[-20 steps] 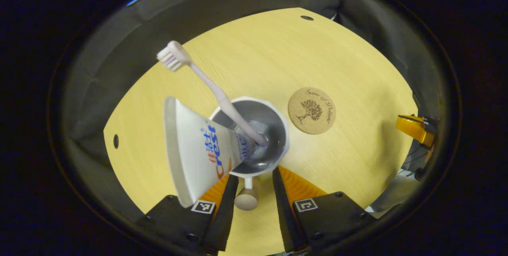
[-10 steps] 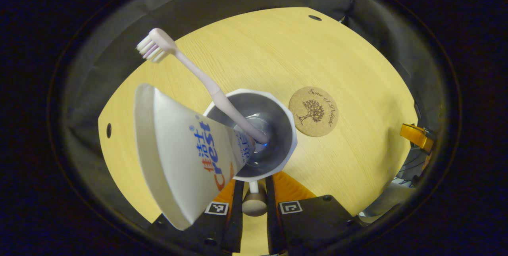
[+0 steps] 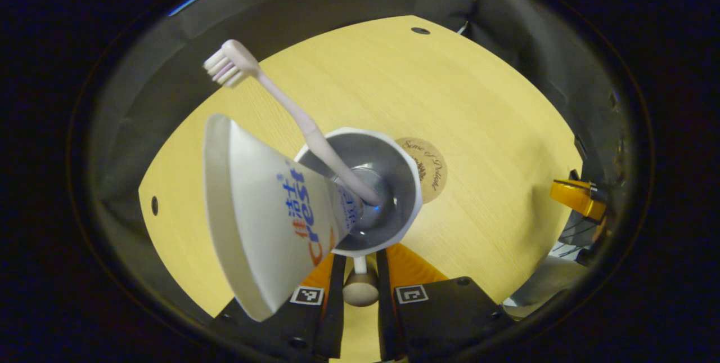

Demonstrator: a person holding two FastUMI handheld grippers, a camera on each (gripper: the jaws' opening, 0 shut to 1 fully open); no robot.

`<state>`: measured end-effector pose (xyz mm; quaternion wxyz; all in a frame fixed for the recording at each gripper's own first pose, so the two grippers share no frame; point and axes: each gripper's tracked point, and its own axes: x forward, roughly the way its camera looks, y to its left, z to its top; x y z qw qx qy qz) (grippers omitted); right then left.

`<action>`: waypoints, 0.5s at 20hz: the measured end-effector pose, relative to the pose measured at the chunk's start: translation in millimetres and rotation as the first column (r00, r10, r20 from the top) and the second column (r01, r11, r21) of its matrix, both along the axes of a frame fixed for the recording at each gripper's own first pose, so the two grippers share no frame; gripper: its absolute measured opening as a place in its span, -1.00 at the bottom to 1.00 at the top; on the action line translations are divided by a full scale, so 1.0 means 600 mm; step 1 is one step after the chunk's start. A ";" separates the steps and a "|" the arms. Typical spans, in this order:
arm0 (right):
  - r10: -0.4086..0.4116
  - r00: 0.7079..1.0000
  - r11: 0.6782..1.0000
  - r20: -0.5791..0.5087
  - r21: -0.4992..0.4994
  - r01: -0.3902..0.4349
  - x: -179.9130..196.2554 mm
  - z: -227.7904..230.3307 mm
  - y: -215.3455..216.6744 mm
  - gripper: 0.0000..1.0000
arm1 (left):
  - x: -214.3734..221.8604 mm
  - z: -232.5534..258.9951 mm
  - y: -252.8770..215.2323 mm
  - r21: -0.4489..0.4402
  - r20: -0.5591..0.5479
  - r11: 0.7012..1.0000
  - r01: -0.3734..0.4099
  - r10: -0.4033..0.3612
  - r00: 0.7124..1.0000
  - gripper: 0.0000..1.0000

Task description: Put the toothbrush and toothpaste on the desktop into the cup, then pick up the cup and place it on the coaster on the desktop.

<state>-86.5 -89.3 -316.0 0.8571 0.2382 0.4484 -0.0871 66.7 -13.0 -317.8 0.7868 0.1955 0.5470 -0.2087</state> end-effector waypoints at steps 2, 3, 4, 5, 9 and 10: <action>-0.009 1.000 1.000 0.001 0.002 0.009 -0.003 0.001 -0.005 -0.79 | -0.003 0.009 -0.013 0.005 0.004 1.000 0.025 -0.025 1.000 -0.36; -0.016 1.000 1.000 0.001 0.005 0.016 -0.005 0.001 -0.008 -0.79 | -0.005 0.012 -0.017 0.006 0.005 0.999 0.036 -0.036 0.999 -0.36; -0.025 1.000 1.000 0.001 0.008 0.025 -0.007 0.001 -0.011 -0.79 | -0.007 0.017 -0.019 0.007 0.004 0.999 0.045 -0.045 0.999 -0.36; -0.033 0.999 0.999 0.001 0.011 0.033 -0.007 0.001 -0.015 -0.79 | -0.011 0.018 -0.020 0.009 0.002 0.998 0.055 -0.055 0.999 -0.36; -0.061 0.998 0.998 -0.006 0.022 0.061 -0.017 -0.001 -0.027 -0.79 | -0.019 0.031 -0.026 0.011 -0.009 0.997 0.077 -0.077 0.997 -0.36; -0.066 0.998 0.998 -0.008 0.025 0.066 -0.019 -0.004 -0.030 -0.79 | -0.021 0.036 -0.025 0.011 -0.013 0.997 0.083 -0.082 0.997 -0.35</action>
